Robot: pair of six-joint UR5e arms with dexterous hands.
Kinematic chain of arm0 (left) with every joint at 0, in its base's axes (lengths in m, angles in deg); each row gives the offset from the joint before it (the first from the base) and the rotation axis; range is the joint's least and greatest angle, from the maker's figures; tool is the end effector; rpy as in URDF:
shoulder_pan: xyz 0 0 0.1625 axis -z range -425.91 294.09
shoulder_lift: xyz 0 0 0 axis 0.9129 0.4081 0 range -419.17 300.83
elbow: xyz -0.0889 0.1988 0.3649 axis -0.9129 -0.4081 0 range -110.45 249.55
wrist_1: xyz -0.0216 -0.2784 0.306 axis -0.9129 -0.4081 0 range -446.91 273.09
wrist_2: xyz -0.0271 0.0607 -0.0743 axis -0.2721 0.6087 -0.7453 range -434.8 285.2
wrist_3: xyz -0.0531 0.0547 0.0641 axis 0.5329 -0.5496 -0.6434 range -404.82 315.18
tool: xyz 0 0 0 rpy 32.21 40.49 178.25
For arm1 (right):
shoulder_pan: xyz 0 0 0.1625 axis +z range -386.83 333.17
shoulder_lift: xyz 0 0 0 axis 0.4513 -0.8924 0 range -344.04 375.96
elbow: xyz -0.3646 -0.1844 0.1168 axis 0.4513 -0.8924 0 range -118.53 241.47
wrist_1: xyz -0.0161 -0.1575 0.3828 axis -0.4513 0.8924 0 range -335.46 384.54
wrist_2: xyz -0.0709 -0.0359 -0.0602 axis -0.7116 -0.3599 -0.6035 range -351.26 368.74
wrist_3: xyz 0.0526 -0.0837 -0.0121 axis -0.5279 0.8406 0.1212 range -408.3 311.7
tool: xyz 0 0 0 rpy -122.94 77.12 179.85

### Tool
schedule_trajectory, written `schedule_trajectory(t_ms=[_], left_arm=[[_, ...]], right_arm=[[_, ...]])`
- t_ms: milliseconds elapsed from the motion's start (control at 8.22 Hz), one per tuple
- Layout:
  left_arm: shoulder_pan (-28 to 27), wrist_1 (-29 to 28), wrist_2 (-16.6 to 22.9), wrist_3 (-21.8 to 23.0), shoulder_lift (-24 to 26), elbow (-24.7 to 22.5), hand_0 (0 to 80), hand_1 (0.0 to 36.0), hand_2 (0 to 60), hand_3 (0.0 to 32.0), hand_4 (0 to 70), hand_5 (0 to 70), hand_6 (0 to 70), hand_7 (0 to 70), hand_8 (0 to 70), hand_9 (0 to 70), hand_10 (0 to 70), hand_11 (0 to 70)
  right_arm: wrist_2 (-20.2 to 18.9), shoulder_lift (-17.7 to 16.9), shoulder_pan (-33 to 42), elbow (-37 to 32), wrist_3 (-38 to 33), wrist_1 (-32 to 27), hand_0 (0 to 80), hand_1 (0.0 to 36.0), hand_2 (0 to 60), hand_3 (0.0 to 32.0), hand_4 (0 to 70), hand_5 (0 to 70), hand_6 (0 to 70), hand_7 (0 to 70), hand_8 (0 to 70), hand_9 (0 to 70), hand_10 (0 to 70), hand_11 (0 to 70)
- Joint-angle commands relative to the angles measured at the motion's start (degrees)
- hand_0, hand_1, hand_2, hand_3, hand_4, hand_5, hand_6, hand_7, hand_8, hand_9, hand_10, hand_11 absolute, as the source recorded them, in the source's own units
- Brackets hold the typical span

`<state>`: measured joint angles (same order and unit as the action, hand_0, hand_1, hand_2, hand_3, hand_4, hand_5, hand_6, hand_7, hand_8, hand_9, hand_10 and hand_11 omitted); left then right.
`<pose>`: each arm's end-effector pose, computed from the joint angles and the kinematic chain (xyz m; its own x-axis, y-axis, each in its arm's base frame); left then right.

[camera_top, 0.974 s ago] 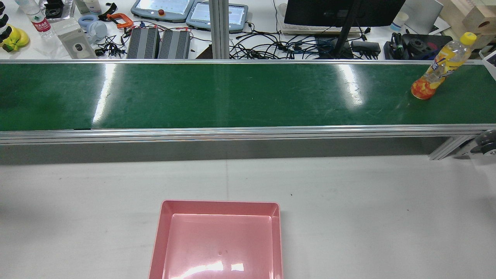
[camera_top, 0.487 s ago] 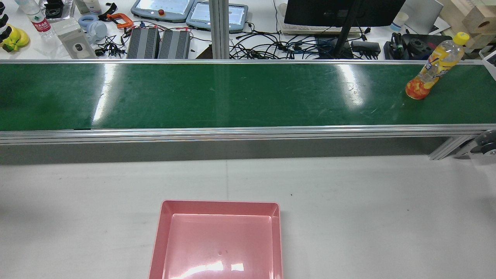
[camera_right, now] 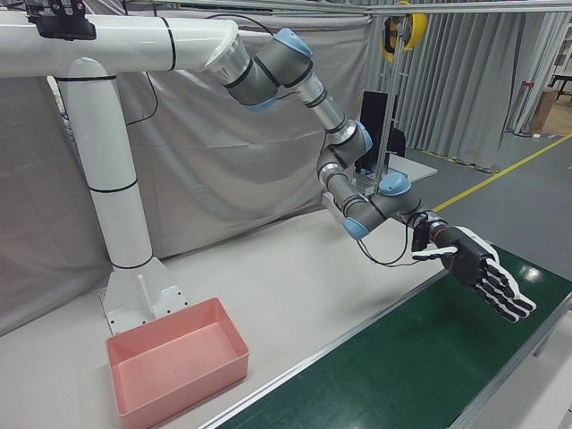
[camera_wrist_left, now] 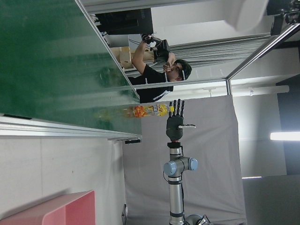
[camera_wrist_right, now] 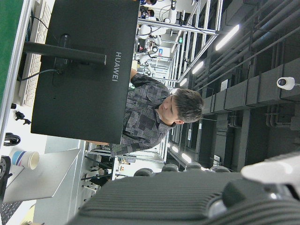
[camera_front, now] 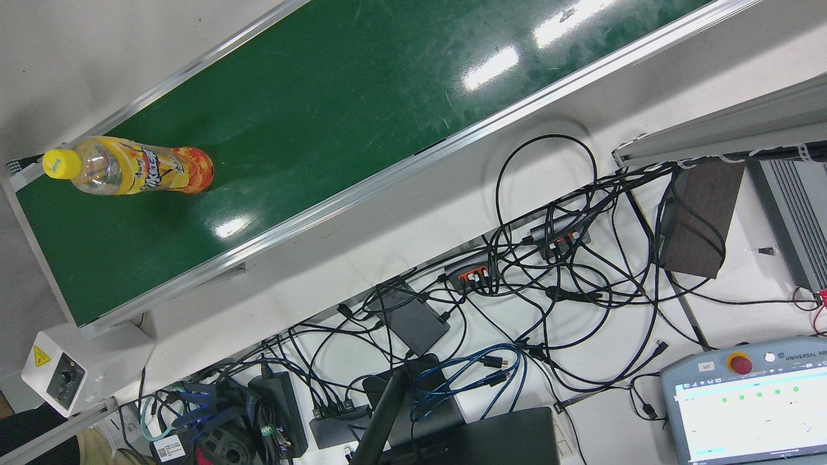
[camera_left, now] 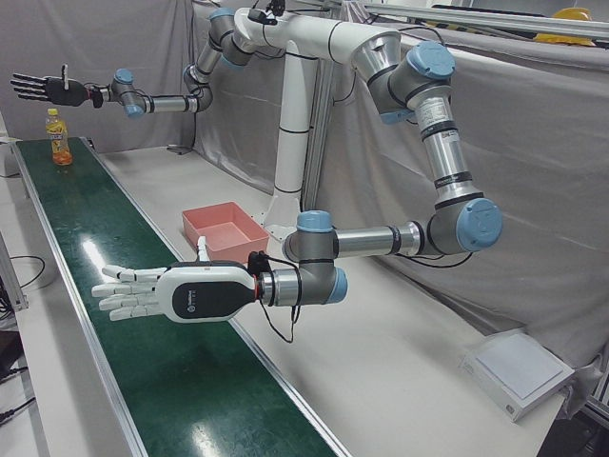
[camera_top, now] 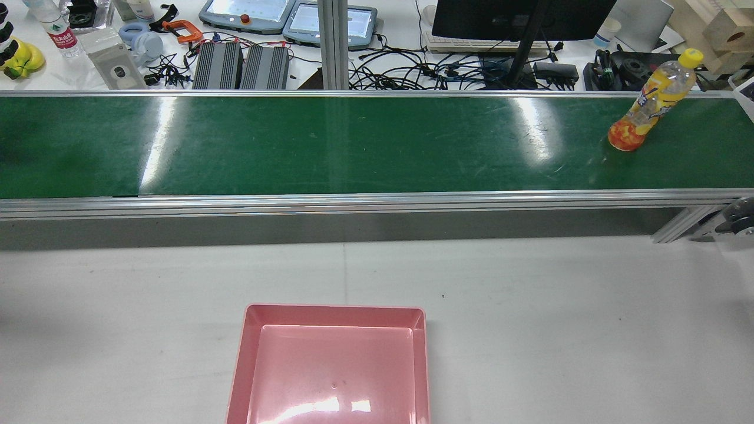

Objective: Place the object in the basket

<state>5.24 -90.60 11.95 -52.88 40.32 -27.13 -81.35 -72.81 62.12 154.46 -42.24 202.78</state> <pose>0.0539 -0.5883 0.5323 -0.9680 -0.2244 -0.1128 0.0262 0.3566 -0.9339 0.1237 -0.5122 0.6472 -0.9944 0.0089 0.1053 -0.1037 0.1058 -0.9890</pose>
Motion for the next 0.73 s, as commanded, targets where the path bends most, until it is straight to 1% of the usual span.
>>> schedule_trajectory(t_ms=[0,608], left_arm=[[-0.1,0.0,0.0,0.0,0.0,0.0,70.8,13.1,0.0,0.0,1.4,19.4,0.0,0.9,0.0,0.0,0.0,0.0],[0.0,0.0,0.0,0.0,0.0,0.0,72.2,13.4,0.0,0.0,1.4,19.3,0.0,0.6,0.0,0.0,0.0,0.0]], right_arm=[[0.0,0.0,0.0,0.1,0.0,0.0,0.0,0.0,0.0,0.0,0.0,0.0,0.0,0.0,0.0,0.0,0.0,0.0],[0.0,0.0,0.0,0.0,0.0,0.0,0.0,0.0,0.0,0.0,0.0,0.0,0.0,0.0,0.0,0.0,0.0,0.0]])
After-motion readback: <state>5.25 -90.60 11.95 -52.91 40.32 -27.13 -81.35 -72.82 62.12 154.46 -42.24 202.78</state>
